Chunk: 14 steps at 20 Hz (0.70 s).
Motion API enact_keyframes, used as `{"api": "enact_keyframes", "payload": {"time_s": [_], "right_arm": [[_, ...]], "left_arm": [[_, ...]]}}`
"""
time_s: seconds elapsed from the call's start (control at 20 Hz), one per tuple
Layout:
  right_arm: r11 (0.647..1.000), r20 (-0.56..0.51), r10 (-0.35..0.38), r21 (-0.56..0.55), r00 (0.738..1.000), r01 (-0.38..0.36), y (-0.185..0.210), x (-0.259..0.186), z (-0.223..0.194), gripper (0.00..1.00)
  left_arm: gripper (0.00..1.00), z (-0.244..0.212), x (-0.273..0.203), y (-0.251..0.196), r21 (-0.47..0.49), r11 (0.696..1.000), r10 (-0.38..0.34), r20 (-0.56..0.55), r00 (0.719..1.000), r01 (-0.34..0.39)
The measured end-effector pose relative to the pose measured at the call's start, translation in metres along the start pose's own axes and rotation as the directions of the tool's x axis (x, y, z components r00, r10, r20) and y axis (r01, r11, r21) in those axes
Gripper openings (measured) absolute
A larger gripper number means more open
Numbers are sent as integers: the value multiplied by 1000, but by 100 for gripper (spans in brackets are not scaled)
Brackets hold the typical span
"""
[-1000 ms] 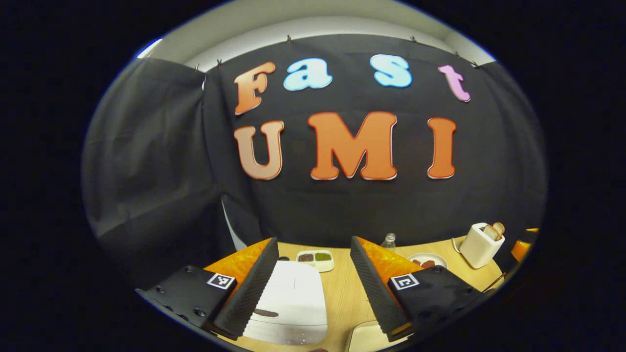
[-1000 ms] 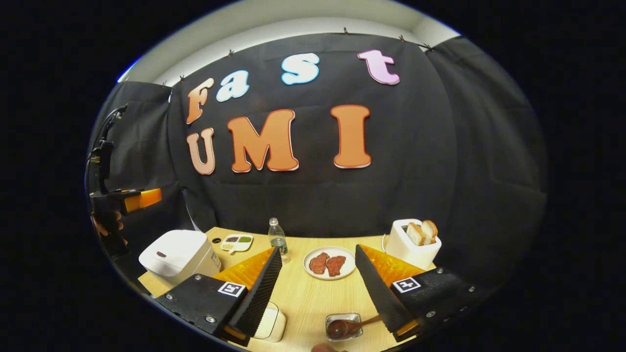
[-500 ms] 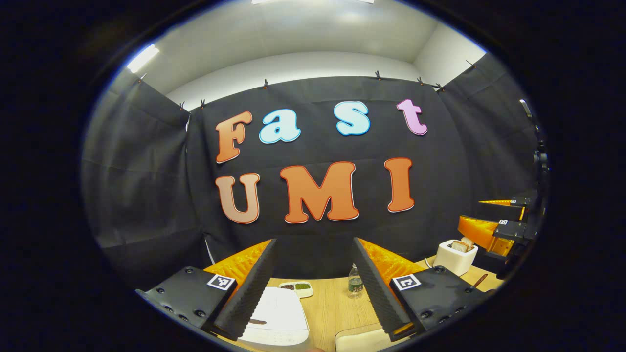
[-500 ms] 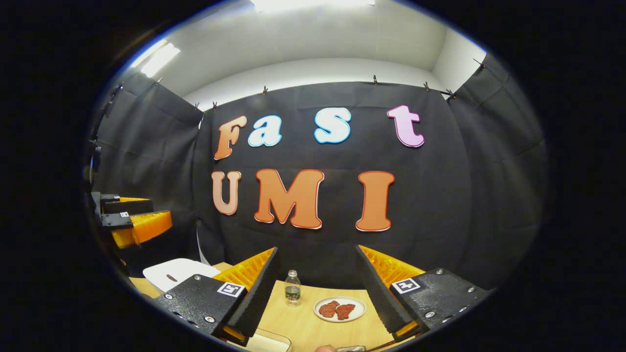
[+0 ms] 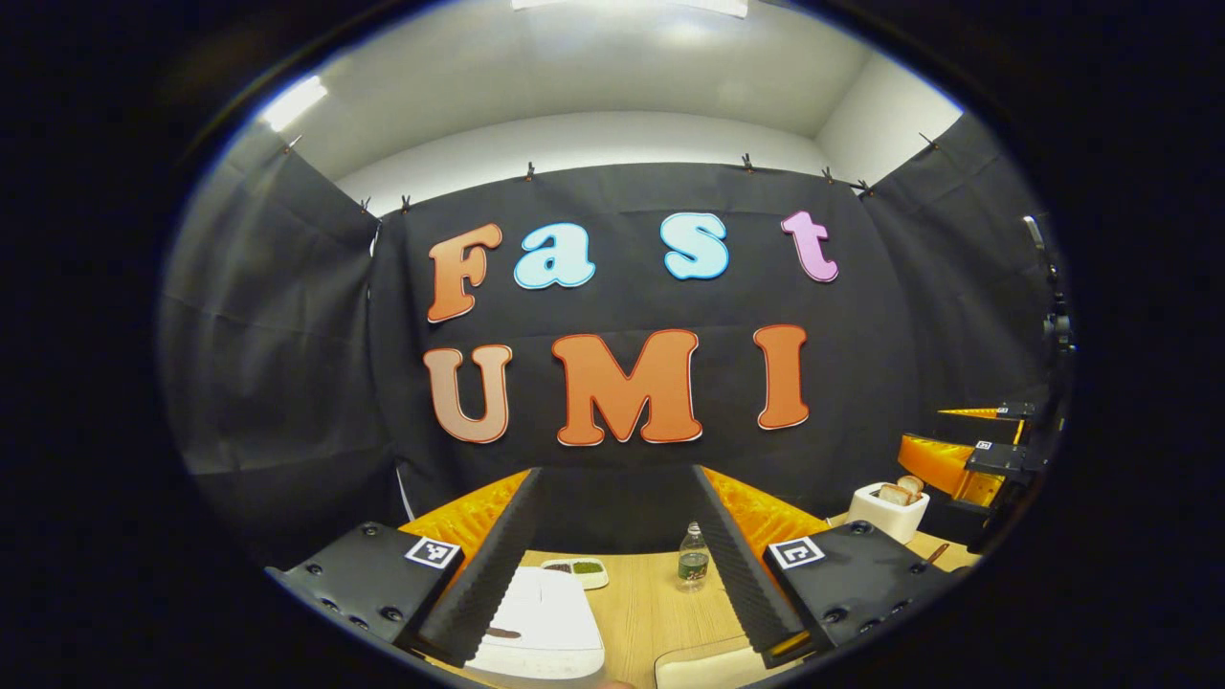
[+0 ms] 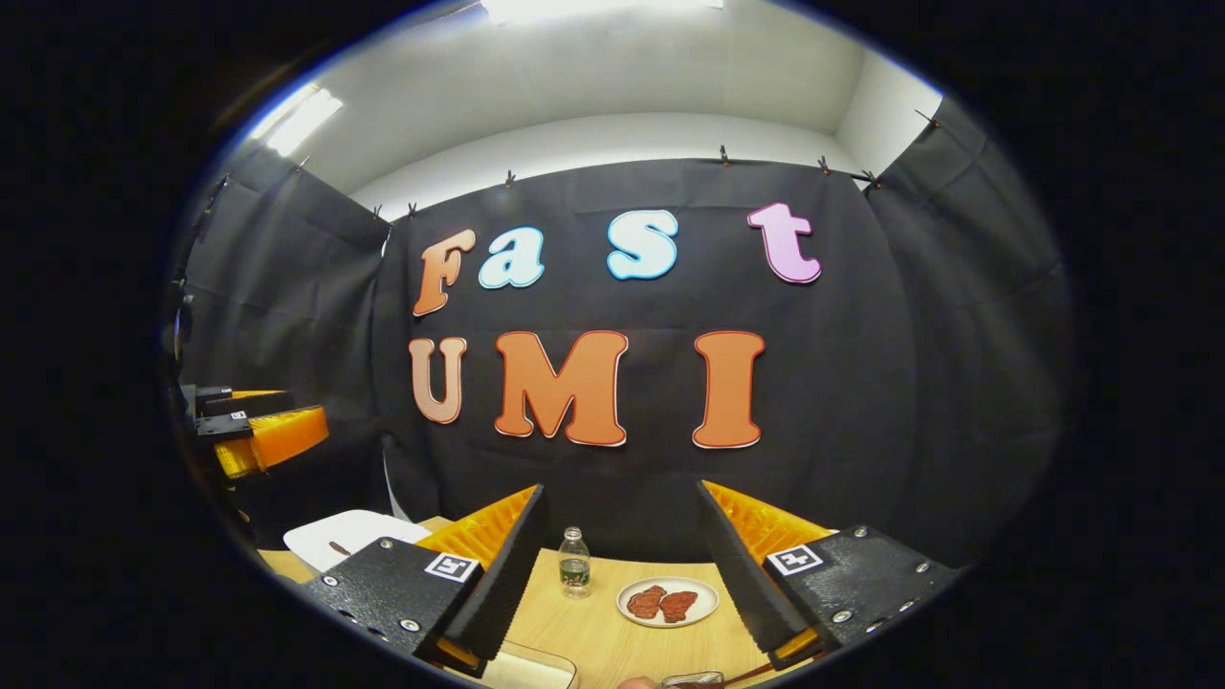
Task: Close the left gripper, press the button to open the rice cooker; take a wooden spoon from the chopstick holder with the right hand, scoop a spoonful of rice and pour it into the rice cooker, then put the wooden spoon back into the chopstick holder.
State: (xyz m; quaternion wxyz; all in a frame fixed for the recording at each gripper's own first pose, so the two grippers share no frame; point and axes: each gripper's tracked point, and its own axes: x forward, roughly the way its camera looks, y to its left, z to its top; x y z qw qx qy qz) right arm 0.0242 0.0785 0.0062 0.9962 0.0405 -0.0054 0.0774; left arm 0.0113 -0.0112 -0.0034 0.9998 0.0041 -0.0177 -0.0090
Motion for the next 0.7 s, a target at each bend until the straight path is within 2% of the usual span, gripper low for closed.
{"api": "enact_keyframes", "payload": {"time_s": [0.2, 0.35, 0.7], "right_arm": [[1000, -12, -8, 12, 1000, 8, -3, -4, -1, 94], [1000, -14, -13, 9, 1000, 13, -6, -6, -3, 94], [1000, -12, -22, 19, 1000, 22, -9, -6, 4, 94]], "left_arm": [[100, 5, 6, -4, -12, 1000, -10, 10, 1000, 10], [100, 9, 10, 3, 8, 1000, 23, 42, 999, -24], [100, 11, 11, -4, 6, 1000, 1, 37, 999, -1]]}}
